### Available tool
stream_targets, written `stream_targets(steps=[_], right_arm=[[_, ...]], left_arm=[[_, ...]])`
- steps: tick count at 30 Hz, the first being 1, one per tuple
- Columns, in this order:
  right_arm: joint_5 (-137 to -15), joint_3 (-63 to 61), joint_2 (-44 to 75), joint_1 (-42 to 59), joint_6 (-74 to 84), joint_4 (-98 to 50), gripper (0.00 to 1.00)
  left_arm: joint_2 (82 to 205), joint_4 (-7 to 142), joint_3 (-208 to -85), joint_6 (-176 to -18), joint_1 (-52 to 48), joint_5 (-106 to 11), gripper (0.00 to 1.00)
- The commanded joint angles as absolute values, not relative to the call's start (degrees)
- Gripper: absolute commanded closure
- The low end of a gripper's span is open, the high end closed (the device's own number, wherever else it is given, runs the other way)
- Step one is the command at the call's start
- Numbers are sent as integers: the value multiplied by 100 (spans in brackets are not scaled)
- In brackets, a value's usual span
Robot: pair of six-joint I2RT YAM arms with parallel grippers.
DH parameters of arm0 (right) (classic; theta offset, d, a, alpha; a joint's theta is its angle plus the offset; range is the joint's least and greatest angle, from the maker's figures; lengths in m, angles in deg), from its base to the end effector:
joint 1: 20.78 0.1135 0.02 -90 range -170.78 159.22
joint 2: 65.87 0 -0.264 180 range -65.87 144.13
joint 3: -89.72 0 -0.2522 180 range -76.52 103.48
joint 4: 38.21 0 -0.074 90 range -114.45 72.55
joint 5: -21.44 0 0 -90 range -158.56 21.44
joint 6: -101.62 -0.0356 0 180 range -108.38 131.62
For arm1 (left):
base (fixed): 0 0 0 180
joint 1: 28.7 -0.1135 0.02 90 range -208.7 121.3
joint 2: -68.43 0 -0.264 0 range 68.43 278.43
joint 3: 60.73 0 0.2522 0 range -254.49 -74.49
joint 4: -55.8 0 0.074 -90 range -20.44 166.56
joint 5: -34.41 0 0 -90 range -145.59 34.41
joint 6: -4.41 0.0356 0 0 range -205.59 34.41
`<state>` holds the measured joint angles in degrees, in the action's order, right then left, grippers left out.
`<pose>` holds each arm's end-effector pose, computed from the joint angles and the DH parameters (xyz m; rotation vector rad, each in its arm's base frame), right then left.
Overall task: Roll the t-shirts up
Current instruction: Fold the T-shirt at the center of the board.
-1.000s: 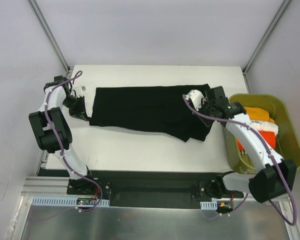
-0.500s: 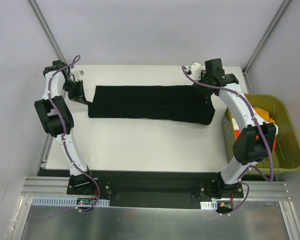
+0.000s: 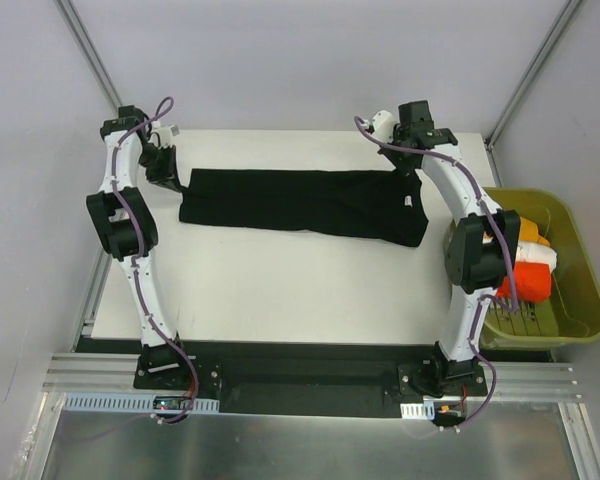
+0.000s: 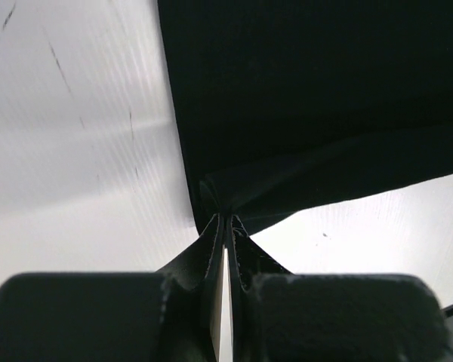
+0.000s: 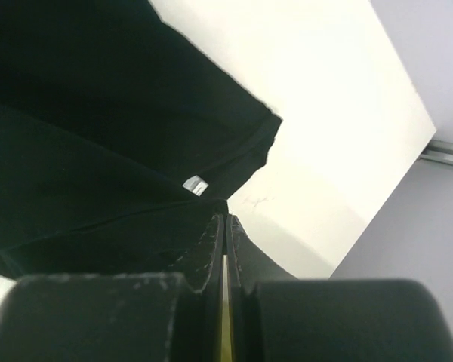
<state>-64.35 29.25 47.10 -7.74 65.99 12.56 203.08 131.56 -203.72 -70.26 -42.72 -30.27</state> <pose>0.4410 0.0995 0.3090 -1.2913 2.0026 -0.4370 0.4848 0.1053 0.2399 0.1474 2.6182 -0.4368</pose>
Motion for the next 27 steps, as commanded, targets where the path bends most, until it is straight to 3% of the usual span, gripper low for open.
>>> stream_targets(steps=[1, 11, 14, 18, 19, 20, 21, 23, 27], right_arm=[[-6144, 3500, 4935, -865, 6752, 1149, 99], [-6153, 4063, 5401, -865, 6822, 1229, 99], [-6100, 4195, 5577, -865, 6796, 1220, 99], [-5864, 4537, 5937, -865, 6665, 1079, 98], [-5689, 4677, 6112, -856, 6568, 1114, 90], [-5661, 5096, 6183, -856, 6289, 1349, 73], [-5652, 5240, 6219, -856, 6147, 1482, 64], [-5661, 5033, 6000, -856, 5857, 1562, 43], [-5880, 3962, 5262, -865, 5602, 1764, 37]], left_arm=[[20457, 13284, -20808, -6863, -4144, -3151, 100], [20686, 13135, -21054, -6889, -4100, -3493, 100], [20747, 13109, -21107, -6924, -4083, -3669, 78], [20695, 13021, -21160, -7100, -4074, -3950, 64], [20643, 13012, -21134, -7126, -4074, -3977, 60], [20494, 13003, -21108, -7144, -4074, -3986, 59], [20397, 12986, -21046, -7196, -4074, -3977, 59], [20108, 12950, -20748, -7206, -4074, -3864, 57], [19808, 12950, -20072, -7258, -4074, -3653, 55]])
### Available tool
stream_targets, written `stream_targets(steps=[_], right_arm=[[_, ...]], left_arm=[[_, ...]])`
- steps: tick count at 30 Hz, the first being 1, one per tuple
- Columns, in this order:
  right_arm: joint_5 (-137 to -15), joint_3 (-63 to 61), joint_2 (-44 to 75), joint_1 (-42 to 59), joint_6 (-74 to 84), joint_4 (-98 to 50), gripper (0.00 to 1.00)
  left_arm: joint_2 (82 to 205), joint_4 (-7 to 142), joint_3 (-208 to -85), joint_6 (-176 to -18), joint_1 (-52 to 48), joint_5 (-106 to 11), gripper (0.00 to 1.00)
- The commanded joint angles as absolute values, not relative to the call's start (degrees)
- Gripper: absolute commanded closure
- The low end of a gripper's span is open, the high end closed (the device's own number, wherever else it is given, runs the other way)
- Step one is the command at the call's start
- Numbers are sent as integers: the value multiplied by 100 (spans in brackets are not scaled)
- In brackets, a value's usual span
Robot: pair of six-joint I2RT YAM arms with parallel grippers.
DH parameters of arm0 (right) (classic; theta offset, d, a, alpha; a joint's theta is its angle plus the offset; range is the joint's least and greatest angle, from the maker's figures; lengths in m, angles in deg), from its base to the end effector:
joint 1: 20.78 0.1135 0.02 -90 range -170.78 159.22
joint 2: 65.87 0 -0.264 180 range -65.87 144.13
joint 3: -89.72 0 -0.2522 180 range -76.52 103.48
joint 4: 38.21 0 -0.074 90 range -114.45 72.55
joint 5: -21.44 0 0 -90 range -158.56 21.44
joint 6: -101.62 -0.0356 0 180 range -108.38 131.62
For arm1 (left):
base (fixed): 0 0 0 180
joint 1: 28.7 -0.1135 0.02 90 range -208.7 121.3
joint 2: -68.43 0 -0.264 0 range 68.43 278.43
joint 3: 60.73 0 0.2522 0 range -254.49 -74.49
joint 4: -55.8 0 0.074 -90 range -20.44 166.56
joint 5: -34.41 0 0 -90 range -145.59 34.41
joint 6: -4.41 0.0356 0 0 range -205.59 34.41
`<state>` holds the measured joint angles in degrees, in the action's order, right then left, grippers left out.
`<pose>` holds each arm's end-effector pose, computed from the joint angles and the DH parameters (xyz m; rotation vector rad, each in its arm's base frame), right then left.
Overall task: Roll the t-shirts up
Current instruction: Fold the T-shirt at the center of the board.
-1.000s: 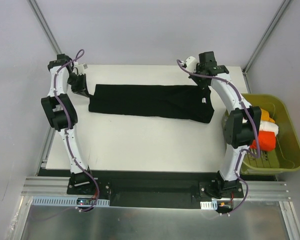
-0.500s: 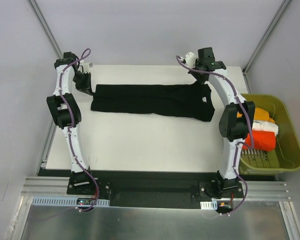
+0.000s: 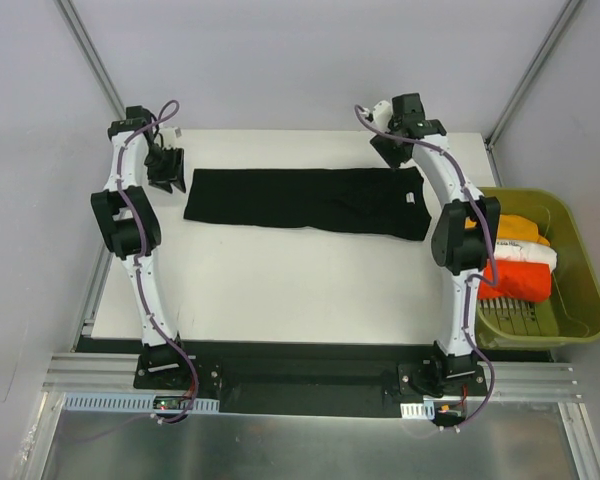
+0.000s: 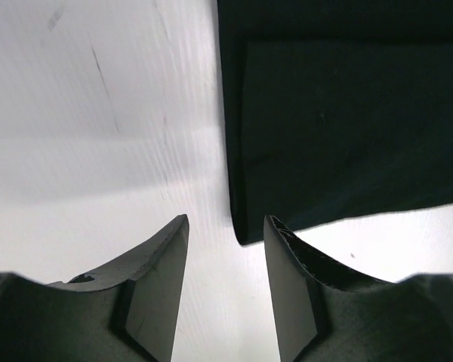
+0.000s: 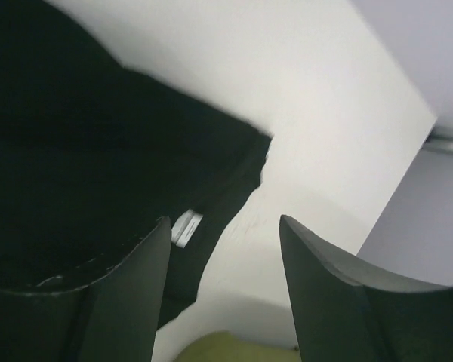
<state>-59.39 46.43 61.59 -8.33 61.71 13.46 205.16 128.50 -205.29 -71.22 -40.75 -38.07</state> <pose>0.4993 0.1044 0.2900 -1.1511 2.0558 -0.5136 0.4990 0.0956 0.2311 0.1439 2.6333 -0.2611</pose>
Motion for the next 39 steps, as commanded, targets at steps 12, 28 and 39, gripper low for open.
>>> stream_targets(steps=[12, 28, 39], right_arm=[[-6715, 1831, 4584, -1040, 5767, 2679, 34], [-6768, 2482, 5876, -1348, 6479, 3355, 40], [-7012, 2324, 5956, -1585, 6971, 3470, 78]], left_arm=[[20044, 12889, -19314, -7346, -4056, -3476, 46], [20449, 12915, -19429, -7013, -4030, -3670, 90], [19906, 13003, -18693, -6758, -4310, -3670, 100]])
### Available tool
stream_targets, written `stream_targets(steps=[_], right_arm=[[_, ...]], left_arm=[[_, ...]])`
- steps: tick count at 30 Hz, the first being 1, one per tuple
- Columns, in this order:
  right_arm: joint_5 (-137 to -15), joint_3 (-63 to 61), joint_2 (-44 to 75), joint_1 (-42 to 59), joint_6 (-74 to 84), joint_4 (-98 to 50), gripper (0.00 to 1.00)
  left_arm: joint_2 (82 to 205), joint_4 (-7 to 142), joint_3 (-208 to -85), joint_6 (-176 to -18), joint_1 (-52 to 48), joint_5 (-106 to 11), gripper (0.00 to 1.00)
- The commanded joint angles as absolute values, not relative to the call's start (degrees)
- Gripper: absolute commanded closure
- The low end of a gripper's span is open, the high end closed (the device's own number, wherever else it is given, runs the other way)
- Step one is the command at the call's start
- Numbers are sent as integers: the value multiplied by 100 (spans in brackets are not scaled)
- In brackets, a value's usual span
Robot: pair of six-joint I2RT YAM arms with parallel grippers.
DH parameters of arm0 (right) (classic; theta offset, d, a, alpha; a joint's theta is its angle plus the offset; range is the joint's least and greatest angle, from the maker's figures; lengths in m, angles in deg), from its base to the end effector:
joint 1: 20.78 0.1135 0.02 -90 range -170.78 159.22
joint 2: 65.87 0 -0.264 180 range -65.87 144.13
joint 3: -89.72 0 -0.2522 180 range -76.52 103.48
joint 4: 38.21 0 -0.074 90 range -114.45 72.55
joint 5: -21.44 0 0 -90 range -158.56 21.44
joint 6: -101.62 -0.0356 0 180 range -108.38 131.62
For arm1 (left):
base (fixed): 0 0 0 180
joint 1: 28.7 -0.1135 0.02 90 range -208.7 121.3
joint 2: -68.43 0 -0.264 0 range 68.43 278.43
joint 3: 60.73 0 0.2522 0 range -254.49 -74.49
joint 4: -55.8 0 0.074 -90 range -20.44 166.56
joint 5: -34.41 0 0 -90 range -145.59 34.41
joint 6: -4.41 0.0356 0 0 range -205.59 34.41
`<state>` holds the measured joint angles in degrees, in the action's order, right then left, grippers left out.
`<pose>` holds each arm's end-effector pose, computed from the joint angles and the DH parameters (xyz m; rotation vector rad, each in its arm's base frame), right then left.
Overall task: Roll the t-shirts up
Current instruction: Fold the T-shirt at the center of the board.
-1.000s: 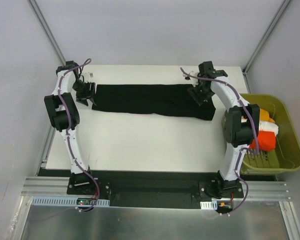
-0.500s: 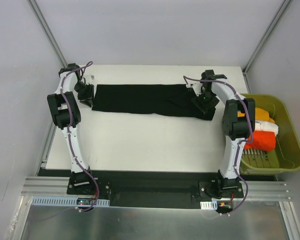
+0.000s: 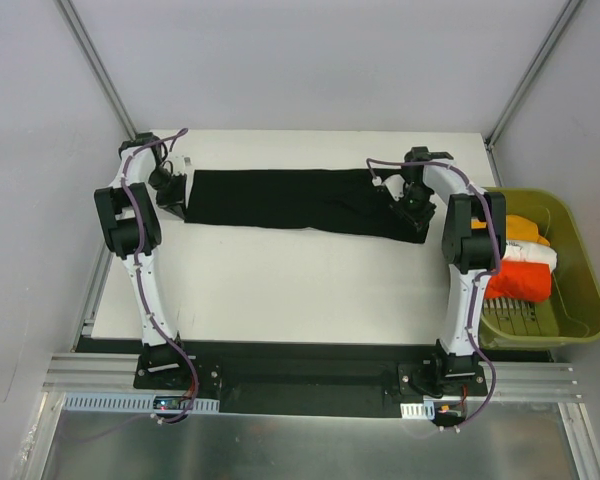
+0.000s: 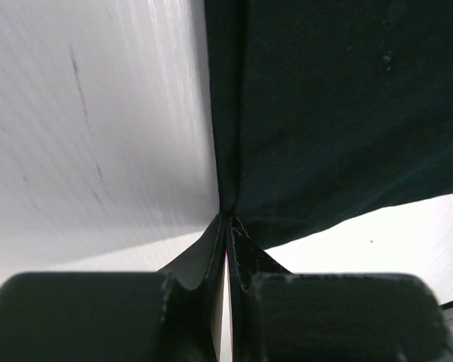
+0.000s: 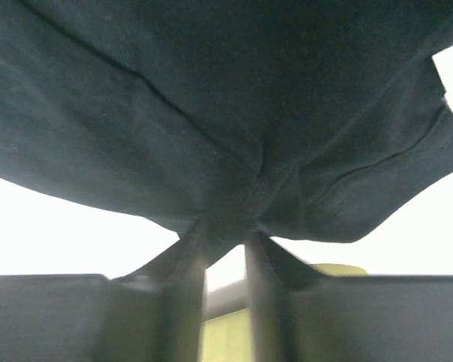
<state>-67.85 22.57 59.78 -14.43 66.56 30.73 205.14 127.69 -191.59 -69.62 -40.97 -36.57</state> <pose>0.4329 0.0477 0.1637 -1.5348 2.5933 -0.1065 0.4773 0.0919 0.1636 0.1422 2.8265 -0.3856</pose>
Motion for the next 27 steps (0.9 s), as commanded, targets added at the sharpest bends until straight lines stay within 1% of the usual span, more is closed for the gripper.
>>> stream_targets(steps=[1, 3, 5, 6, 8, 11, 13, 14, 15, 16, 17, 18, 20, 22, 23, 27], right_arm=[[-7049, 2210, 5912, -1594, 7093, 3505, 80], [-7233, 2043, 5771, -1586, 7200, 3540, 84], [-7330, 1780, 5534, -1585, 7235, 3584, 85], [-7400, 1700, 5464, -1585, 7235, 3602, 87], [-7471, 1420, 5235, -1577, 7235, 3619, 88], [-7506, 1085, 4885, -1542, 7270, 3611, 87], [-7471, 821, 4795, -1533, 7244, 3453, 84], [-7419, 794, 4812, -1541, 7218, 3426, 82], [-7410, 829, 4839, -1533, 7131, 3426, 81], [-7401, 873, 4874, -1541, 7095, 3435, 79], [-7401, 917, 4944, -1533, 7069, 3452, 78], [-7401, 1030, 4971, -1541, 7042, 3470, 78], [-7392, 1154, 5023, -1524, 7033, 3514, 77], [-7375, 1303, 5085, -1489, 7016, 3593, 76], [-7375, 1339, 5111, -1489, 7016, 3602, 75], [-7366, 1409, 5138, -1454, 6989, 3698, 75]], left_arm=[[19791, 12986, -18516, -6775, -4372, -3670, 100], [19388, 12933, -17930, -6801, -4513, -3617, 100], [19044, 12828, -17471, -6758, -4697, -3538, 100], [18677, 12697, -16990, -6723, -4733, -3555, 100], [18315, 12599, -16304, -6635, -4847, -3538, 100], [17691, 12520, -15530, -6564, -4917, -3476, 100], [17382, 12345, -15290, -6564, -4918, -3231, 99], [17338, 12248, -15228, -6634, -4900, -3187, 74], [17346, 12178, -15271, -6713, -4891, -3108, 64], [17407, 12125, -15376, -6879, -4874, -3072, 57], [17504, 12089, -15681, -6967, -4865, -3002, 48], [17757, 12089, -15876, -7047, -4839, -2836, 41], [18022, 12098, -16471, -7301, -4803, -2730, 37], [18461, 12124, -16869, -7363, -4689, -2798, 37], [18593, 12133, -17184, -7364, -4628, -2843, 37], [19304, 12159, -17793, -7425, -4426, -2808, 44]])
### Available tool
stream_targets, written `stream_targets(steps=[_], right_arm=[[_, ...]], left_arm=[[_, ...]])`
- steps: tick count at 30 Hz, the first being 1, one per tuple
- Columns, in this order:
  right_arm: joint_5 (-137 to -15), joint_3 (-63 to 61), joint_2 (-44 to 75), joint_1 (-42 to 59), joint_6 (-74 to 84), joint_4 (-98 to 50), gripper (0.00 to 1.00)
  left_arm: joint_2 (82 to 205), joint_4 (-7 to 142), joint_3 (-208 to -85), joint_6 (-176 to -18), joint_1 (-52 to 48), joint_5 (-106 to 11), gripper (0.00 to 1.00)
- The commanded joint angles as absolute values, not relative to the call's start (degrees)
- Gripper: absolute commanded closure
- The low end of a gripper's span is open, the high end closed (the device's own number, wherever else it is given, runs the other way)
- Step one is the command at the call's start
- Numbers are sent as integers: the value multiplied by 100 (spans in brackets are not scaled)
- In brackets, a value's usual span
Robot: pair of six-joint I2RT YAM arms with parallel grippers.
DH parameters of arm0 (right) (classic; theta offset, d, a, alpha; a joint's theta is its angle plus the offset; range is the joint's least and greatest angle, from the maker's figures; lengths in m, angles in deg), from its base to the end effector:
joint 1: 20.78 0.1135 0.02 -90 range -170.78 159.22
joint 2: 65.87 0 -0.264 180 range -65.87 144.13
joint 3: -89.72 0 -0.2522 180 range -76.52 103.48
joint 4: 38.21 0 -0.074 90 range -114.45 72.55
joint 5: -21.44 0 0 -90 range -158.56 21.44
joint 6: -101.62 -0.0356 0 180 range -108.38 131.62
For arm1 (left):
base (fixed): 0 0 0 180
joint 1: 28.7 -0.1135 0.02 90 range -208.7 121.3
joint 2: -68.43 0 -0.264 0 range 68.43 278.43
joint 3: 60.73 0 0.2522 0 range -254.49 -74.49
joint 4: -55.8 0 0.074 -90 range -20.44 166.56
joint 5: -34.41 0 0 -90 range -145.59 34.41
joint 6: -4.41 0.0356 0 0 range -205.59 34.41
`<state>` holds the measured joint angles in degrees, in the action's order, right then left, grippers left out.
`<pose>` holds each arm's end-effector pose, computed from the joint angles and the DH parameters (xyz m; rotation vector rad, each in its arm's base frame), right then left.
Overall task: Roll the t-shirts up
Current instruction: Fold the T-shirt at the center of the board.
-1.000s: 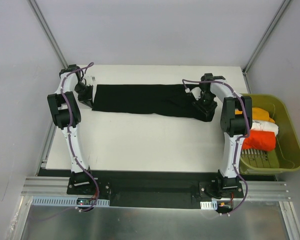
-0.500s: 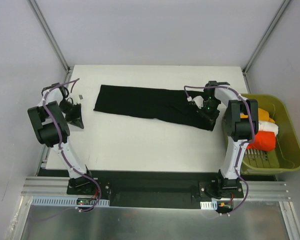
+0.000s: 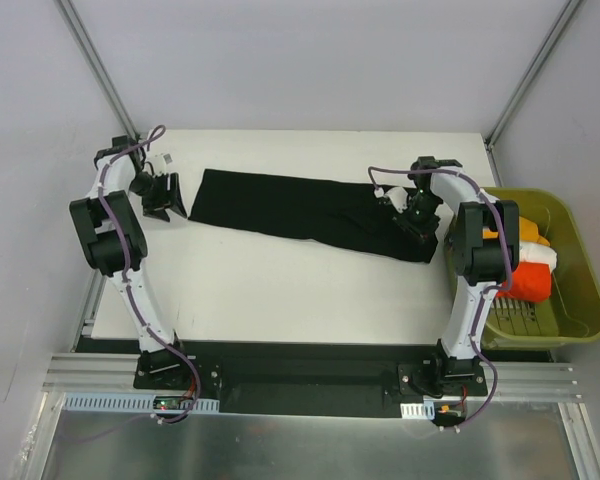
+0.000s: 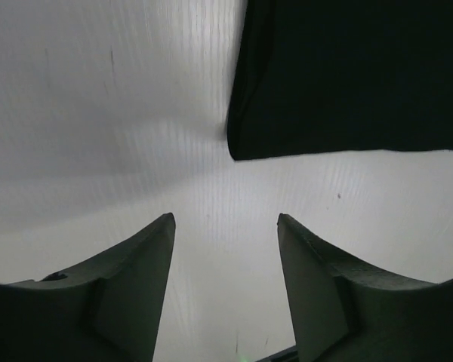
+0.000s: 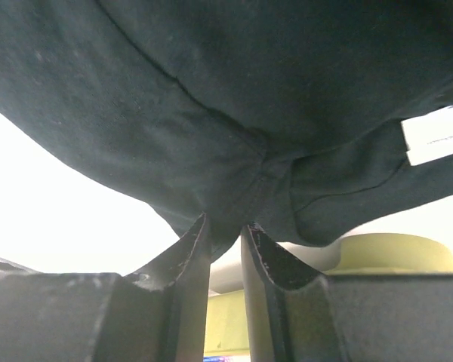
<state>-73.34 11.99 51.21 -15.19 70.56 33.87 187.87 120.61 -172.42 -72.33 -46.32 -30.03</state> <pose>0.3878 0.0409 0.1748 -1.6336 2.5812 0.0767 0.4159 0.1160 0.2082 -0.0088 2.6952 -0.4789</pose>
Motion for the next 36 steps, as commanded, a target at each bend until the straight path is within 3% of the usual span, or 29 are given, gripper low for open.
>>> stream_targets(steps=[1, 6, 11, 13, 16, 21, 25, 32, 34, 35, 36], right_arm=[[-7357, 1444, 5147, -1445, 6989, 3707, 75], [-7313, 1497, 5173, -1392, 6954, 3777, 75], [-7357, 1506, 5182, -1375, 6937, 3848, 75], [-7366, 1515, 5208, -1375, 6919, 3848, 75], [-7410, 1541, 5261, -1375, 6875, 3822, 75], [-7506, 1594, 5200, -1383, 6954, 3892, 77], [-7568, 1086, 4840, -1375, 7138, 3944, 80], [-7928, 408, 4066, -1331, 6929, 4199, 79], [-7859, 460, 3908, -1331, 6805, 4138, 71], [-7823, 625, 3768, -1348, 6709, 3999, 68], [-7797, 740, 3723, -1366, 6647, 3928, 65]], left_arm=[[19419, 12159, -17898, -7417, -4321, -2826, 48], [20018, 12177, -18461, -7434, -3978, -3115, 56], [20071, 12177, -18260, -7495, -3872, -3633, 67], [20001, 12186, -18033, -7469, -3907, -3704, 74], [19738, 12186, -17612, -7478, -4021, -3757, 100], [18676, 12212, -16469, -7303, -4188, -3652, 100], [17586, 12309, -14829, -7022, -4250, -3625, 100], [15548, 12292, -12987, -6371, -4574, -4527, 100], [15291, 12265, -13082, -6257, -4706, -4688, 81], [15150, 12265, -13170, -6187, -4724, -4846, 60], [15123, 12265, -13275, -6134, -4733, -4917, 55]])
